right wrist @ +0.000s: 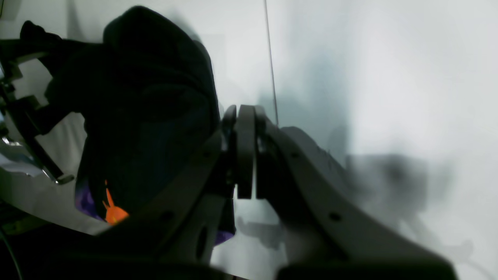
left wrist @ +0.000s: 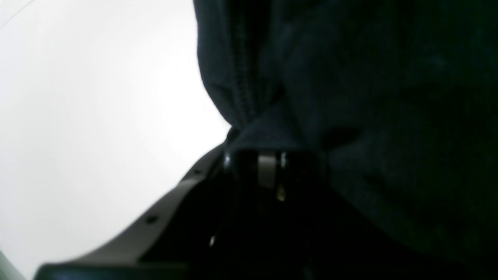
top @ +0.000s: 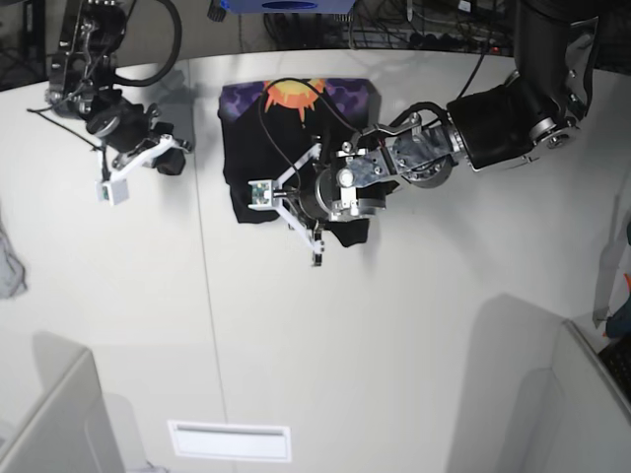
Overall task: Fold the T-shirt properly
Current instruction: 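Press and smooth the folded shirt with the left gripper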
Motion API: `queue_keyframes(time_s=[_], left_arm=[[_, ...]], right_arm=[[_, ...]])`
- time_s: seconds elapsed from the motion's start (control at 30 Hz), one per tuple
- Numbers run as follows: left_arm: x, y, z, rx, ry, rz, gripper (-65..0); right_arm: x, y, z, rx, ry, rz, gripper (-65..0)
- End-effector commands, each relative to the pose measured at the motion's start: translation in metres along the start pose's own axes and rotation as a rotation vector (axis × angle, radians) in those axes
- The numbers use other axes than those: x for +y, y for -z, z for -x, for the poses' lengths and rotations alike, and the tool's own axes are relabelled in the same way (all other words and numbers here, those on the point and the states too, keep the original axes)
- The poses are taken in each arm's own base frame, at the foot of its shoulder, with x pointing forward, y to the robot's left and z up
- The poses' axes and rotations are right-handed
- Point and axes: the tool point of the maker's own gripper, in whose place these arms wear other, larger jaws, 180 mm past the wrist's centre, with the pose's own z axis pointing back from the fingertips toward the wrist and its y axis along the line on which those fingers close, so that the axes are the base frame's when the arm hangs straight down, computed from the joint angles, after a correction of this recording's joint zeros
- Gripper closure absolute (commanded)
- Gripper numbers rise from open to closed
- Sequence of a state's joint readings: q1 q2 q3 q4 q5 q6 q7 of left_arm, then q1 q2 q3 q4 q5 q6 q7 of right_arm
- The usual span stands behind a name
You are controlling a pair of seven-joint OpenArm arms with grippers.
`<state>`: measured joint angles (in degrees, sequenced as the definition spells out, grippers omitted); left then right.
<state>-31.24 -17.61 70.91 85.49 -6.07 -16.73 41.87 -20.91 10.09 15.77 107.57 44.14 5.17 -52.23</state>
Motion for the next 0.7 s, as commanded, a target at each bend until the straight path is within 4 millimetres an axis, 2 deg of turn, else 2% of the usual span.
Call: queue_keyframes(time_s=[0.0,0.17,0.23,0.33,0.37,0.47,0.53,0.57,0.63,0.67], left_arm=[[0.02,-0.006,-0.014,-0.035,0.014,-0.047,-12.3],[0.044,-0.024,-0.043,-0.108,0.059,-0.103,-41.6],[0.054,-0.029,-0.046,-0.106,0.073,-0.125,-52.5],[0.064,-0.036,-0.053,-0.113,0.088,-0.148,-61.5],[0.07,-0.043,-0.059,-0.131,0.092,-0.164,-62.0],[0.11,-0.079,-0.076,-0.242,-0.034,-0.277,-59.6],[0.136,-0.11,-0.072,-0.301,-0.151,-0.364,-56.4],[0.141,-0.122,-0.066,-0.297,-0.176,-0.387,-54.0],[0.137,-0.138,-0.05,-0.27,-0.206,-0.388,-43.3],[0.131,-0.143,-0.038,-0.261,-0.245,-0.373,-34.4]], right_arm=[[0.003,-0.004,-0.012,-0.037,-0.015,-0.009,0.0],[0.003,-0.004,-0.011,-0.036,-0.015,-0.009,0.0],[0.003,-0.004,-0.011,-0.033,-0.015,-0.009,0.0],[0.003,-0.004,-0.011,-0.033,-0.014,-0.008,0.0],[0.003,-0.004,-0.011,-0.033,-0.014,-0.008,0.0],[0.002,-0.004,-0.009,-0.029,-0.013,-0.007,0.0],[0.003,-0.004,-0.007,-0.024,-0.014,-0.009,0.0],[0.003,-0.005,-0.005,-0.019,-0.015,-0.008,0.0],[0.008,-0.01,-0.004,-0.029,-0.03,-0.018,0.0],[0.013,-0.014,-0.005,-0.04,-0.045,-0.026,0.0]])
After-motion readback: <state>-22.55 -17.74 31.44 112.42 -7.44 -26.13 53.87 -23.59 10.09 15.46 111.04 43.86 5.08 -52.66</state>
